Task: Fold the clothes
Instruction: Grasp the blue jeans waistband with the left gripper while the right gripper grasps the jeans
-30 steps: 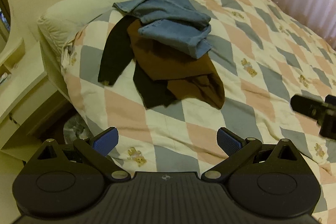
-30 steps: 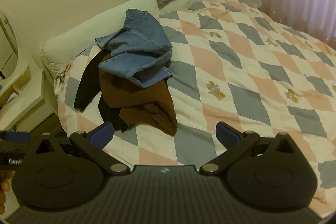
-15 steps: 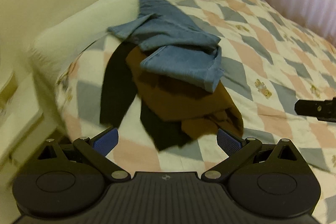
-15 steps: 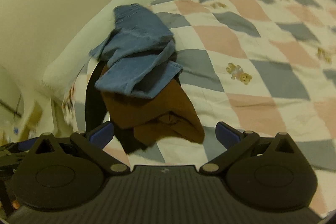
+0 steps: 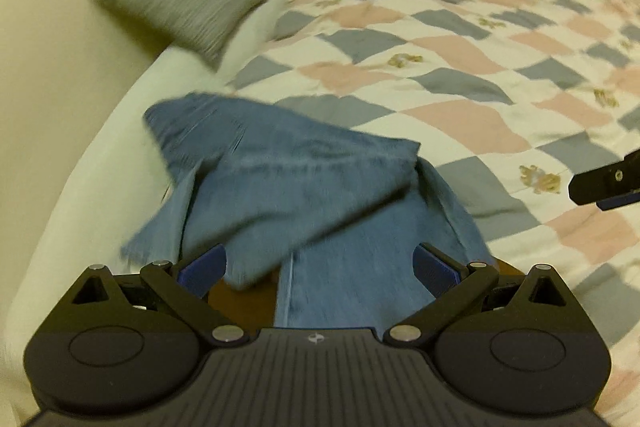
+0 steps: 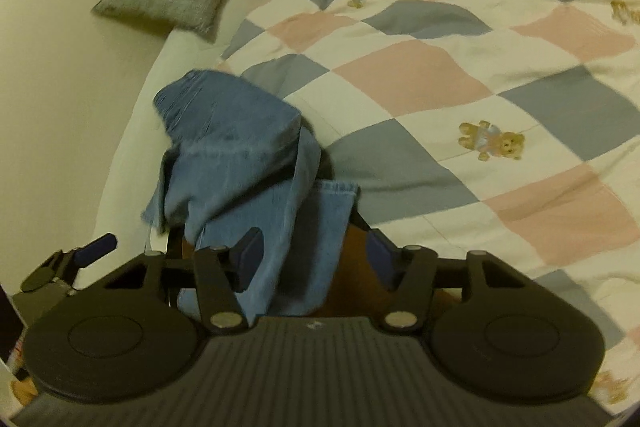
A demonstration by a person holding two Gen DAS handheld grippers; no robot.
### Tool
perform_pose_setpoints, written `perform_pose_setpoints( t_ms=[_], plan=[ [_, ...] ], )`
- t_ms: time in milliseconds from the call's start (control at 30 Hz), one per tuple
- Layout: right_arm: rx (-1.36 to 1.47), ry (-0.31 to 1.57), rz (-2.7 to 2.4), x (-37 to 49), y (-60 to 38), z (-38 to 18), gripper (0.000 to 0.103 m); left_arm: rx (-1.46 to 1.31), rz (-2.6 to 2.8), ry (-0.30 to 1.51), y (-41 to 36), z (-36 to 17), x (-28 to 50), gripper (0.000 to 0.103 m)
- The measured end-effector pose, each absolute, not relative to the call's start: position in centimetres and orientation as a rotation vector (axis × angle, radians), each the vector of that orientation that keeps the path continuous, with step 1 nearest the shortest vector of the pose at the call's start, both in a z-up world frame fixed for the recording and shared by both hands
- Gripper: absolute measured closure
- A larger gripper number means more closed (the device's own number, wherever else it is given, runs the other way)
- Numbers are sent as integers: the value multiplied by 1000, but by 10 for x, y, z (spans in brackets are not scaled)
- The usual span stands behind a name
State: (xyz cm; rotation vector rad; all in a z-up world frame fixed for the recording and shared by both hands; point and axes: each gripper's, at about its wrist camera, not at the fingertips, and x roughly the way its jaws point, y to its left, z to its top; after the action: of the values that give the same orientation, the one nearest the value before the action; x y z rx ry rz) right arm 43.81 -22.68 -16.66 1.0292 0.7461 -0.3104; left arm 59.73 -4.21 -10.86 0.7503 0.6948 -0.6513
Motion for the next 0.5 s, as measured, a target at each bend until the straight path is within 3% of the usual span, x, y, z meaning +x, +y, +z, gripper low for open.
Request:
perform_pose_setpoints(
  t_ms=[133, 300, 400, 500],
  plan=[
    [1110, 751, -350, 464, -239, -188, 37, 821, -734, 674, -65, -137, 617, 4],
    [1168, 766, -358, 497, -253, -214, 35, 856, -793, 682, -90, -176, 636, 15],
    [1173, 795, -353, 518, -260, -231, 35, 853, -812, 692, -100, -193, 644, 28],
    [1179, 837, -337, 541, -264, -251, 26, 855, -817, 674, -102, -205, 648, 42]
  ],
)
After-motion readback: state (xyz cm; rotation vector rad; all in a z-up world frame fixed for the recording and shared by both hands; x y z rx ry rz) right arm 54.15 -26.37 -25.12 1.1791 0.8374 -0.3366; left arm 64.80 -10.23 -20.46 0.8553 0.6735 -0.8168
